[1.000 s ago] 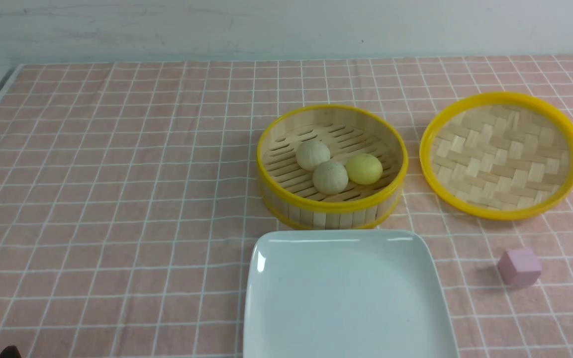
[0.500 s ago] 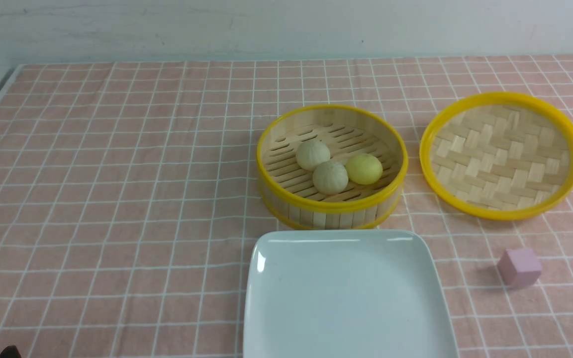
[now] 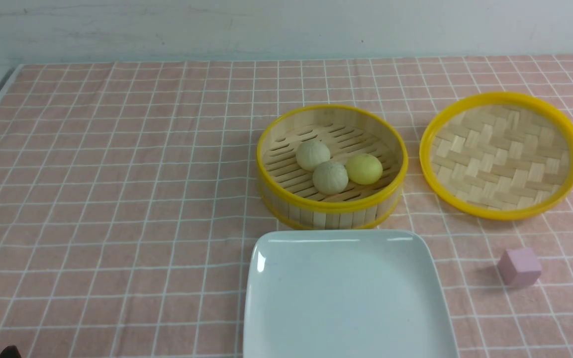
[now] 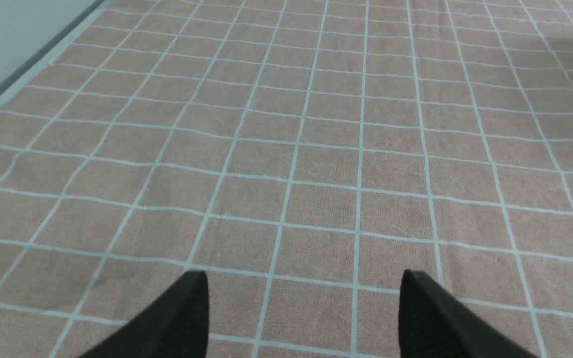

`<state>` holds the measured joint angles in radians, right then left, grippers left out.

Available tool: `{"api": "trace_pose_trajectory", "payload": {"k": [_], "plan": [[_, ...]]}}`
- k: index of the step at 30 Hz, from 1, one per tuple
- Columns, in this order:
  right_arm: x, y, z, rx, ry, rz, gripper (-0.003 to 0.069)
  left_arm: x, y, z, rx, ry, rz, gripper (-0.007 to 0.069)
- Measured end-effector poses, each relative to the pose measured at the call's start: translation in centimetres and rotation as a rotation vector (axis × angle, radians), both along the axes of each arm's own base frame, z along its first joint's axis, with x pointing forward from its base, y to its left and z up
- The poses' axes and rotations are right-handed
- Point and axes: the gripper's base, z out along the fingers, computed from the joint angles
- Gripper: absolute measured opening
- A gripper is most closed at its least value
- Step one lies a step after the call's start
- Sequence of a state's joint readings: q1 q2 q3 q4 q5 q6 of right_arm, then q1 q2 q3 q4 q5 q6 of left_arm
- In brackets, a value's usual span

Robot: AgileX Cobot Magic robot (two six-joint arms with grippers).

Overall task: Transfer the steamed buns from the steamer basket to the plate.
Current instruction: Use the right arm to grab the steamed stuffed bun that is closest to it

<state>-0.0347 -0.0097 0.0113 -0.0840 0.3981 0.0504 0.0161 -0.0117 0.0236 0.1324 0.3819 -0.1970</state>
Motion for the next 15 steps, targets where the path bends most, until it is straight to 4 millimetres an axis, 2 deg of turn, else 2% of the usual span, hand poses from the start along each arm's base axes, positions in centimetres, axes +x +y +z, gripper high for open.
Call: {"api": "trace_pose_trajectory", "payload": {"k": [10,15], "plan": [[-0.1,0.0,0.2,0.01,0.005,0.0,0.024,0.0,0.0,0.0,0.0,0.0,0.0,0.0512],[-0.4,0.1,3.1,0.036,-0.073,-0.005,0.024,0.0,0.0,0.0,0.0,0.0,0.0,0.0512]]}}
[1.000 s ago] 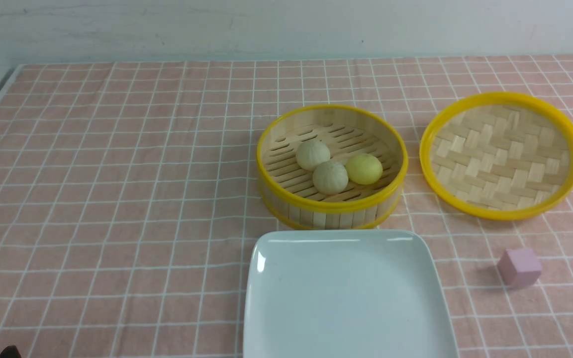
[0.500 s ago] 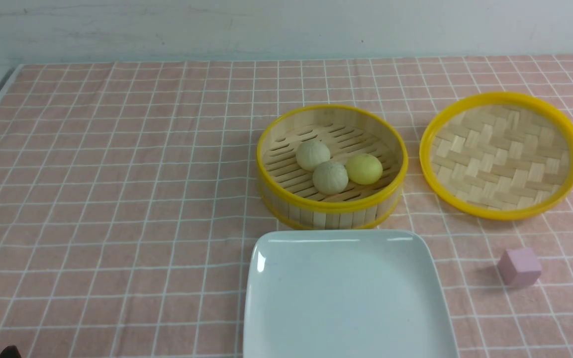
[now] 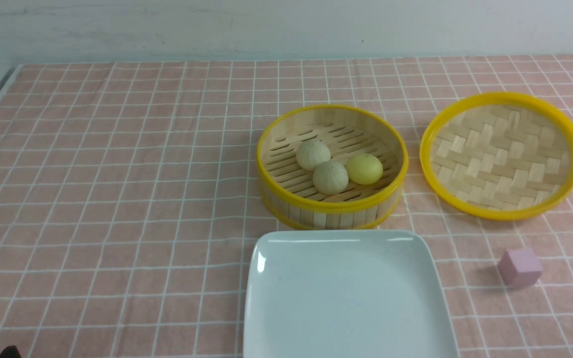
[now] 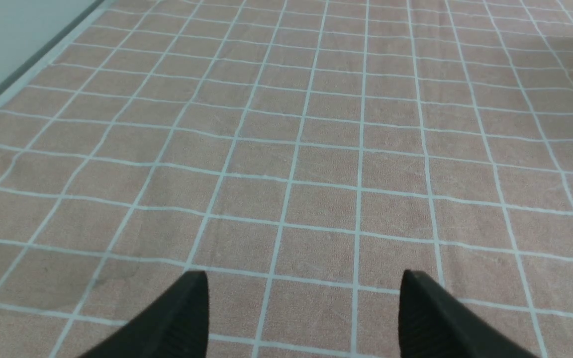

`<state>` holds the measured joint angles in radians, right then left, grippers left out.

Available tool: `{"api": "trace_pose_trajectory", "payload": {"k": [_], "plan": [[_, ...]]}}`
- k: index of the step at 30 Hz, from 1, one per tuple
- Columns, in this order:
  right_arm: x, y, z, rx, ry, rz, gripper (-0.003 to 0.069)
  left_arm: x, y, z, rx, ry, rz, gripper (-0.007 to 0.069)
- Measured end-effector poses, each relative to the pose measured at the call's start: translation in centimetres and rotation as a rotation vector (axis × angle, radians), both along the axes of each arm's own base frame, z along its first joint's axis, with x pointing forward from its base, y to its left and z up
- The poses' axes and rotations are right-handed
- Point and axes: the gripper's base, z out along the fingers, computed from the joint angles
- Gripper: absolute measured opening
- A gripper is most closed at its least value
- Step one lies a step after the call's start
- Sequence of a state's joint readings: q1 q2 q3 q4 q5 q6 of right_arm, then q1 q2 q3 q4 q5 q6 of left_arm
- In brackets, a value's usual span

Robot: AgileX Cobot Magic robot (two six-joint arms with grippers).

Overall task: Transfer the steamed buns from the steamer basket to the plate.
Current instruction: Use the right arm to grab the steamed stuffed bun that is closest to it

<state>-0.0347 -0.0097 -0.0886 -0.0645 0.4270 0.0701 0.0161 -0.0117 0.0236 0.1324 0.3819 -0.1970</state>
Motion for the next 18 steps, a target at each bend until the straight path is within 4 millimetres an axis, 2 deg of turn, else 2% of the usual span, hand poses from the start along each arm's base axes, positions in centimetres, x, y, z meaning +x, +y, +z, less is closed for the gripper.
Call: {"api": "trace_pose_trajectory", "payload": {"k": [5,6,7,8,10,11,14,18], "plan": [[-2.5,0.1,8.4,0.04,-0.228,0.0,0.024,0.0,0.0,0.0,0.0,0.0,0.0,0.0512],[-2.6,0.2,8.6,0.044,-0.225,0.0,0.024,0.0,0.0,0.0,0.0,0.0,0.0,0.0512],[-4.2,0.2,11.1,0.059,-0.261,0.002,0.024,0.0,0.0,0.0,0.0,0.0,0.0,0.0512],[-4.4,0.3,11.3,0.063,-0.252,0.002,0.024,0.0,0.0,0.0,0.0,0.0,0.0,0.0512],[-5.9,0.3,13.1,0.071,-0.255,0.004,0.024,0.0,0.0,0.0,0.0,0.0,0.0,0.0512],[-7.4,0.4,14.3,0.076,-0.243,0.005,0.024,0.0,0.0,0.0,0.0,0.0,0.0,0.0512],[-10.2,0.6,16.2,0.092,-0.246,0.015,0.024,0.0,0.0,0.0,0.0,0.0,0.0,0.0512],[-11.6,0.9,17.3,0.112,-0.29,0.041,0.024,0.0,0.0,0.0,0.0,0.0,0.0,0.0512]]}}
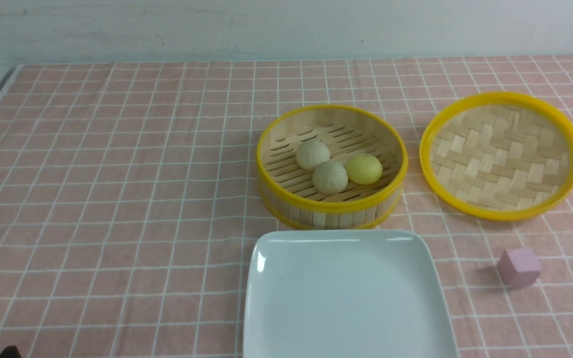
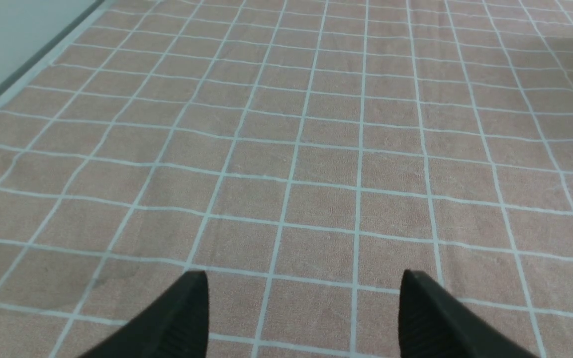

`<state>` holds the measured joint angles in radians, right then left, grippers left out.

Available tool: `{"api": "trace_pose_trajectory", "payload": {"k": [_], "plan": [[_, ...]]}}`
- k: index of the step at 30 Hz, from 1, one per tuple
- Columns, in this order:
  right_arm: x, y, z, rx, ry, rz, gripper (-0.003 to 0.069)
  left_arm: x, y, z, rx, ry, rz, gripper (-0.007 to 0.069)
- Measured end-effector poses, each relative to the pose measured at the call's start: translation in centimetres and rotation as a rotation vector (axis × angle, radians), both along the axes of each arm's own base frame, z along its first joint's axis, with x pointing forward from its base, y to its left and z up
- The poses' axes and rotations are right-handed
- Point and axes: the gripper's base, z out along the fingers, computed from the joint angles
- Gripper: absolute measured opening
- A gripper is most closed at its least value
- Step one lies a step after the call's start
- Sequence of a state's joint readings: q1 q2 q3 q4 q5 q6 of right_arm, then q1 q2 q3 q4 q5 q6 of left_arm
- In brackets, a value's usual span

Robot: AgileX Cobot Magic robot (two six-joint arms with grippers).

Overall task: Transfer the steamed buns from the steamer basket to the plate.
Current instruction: Use the right arm to grab the steamed stuffed bun that is closest to it

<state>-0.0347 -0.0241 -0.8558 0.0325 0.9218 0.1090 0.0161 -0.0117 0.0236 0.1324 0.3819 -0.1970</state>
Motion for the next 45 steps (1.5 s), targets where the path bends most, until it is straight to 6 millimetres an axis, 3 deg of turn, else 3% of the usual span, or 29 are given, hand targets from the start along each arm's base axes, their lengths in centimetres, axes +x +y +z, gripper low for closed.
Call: {"api": "trace_pose_trajectory", "payload": {"k": [11,24,34,41,45], "plan": [[1.0,1.3,-0.1,0.128,-0.055,0.154,0.024,0.0,0.0,0.0,0.0,0.0,0.0,0.0512],[3.7,2.4,-3.2,0.273,0.075,0.292,0.024,0.0,0.0,0.0,0.0,-0.004,-0.001,0.0512],[4.3,3.0,-3.7,0.028,0.098,0.349,0.024,0.4,-0.6,1.7,-0.374,-0.209,0.015,0.0512],[7.2,3.1,-4.0,-0.08,0.276,0.385,0.024,0.4,-0.4,3.3,-0.633,-0.395,0.025,0.0511],[9.9,3.0,-2.2,-0.184,0.334,0.405,0.024,0.3,-0.5,4.3,-0.658,-0.409,0.012,0.0491]]}}
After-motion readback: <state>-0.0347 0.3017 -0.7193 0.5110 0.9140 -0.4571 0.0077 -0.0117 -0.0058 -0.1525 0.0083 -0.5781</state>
